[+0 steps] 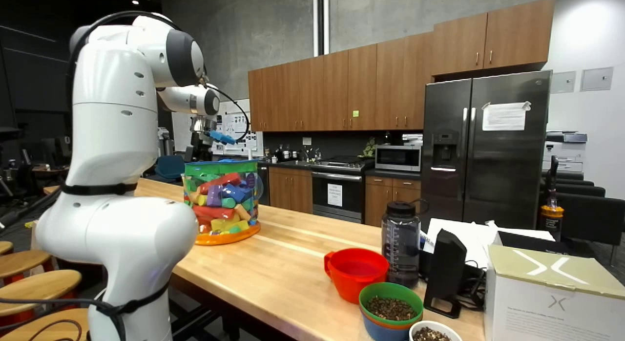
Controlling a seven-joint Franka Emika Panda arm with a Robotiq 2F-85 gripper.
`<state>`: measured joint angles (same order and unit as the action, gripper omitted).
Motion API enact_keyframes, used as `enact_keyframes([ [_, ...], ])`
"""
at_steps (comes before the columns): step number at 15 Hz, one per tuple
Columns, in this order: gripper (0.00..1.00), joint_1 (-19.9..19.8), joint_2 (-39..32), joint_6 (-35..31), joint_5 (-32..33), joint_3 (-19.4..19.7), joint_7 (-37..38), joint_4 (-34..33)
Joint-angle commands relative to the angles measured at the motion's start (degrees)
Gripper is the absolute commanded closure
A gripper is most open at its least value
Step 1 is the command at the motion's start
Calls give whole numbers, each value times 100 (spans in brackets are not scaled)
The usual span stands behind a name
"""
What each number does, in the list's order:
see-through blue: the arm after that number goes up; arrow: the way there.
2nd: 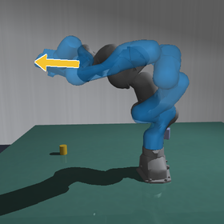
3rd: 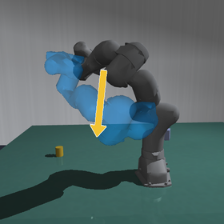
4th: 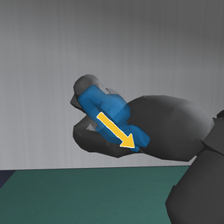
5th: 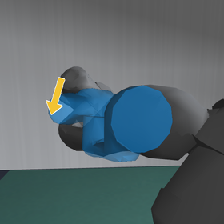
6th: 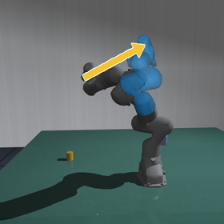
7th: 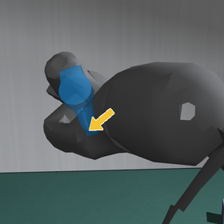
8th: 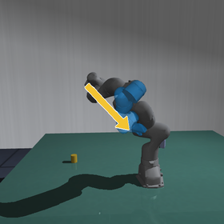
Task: Remove one orange block from the toy bag
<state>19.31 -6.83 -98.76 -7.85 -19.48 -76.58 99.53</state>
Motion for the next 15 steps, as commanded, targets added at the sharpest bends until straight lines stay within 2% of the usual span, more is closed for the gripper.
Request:
enact_keyframes([
  [1, 0, 99, -265, -227, 246, -107, 97, -198],
  [9, 0, 96, -174, -589, 594, -124, 142, 88],
  [15, 0, 9, 16, -602, 1591, 2, 183, 388],
])
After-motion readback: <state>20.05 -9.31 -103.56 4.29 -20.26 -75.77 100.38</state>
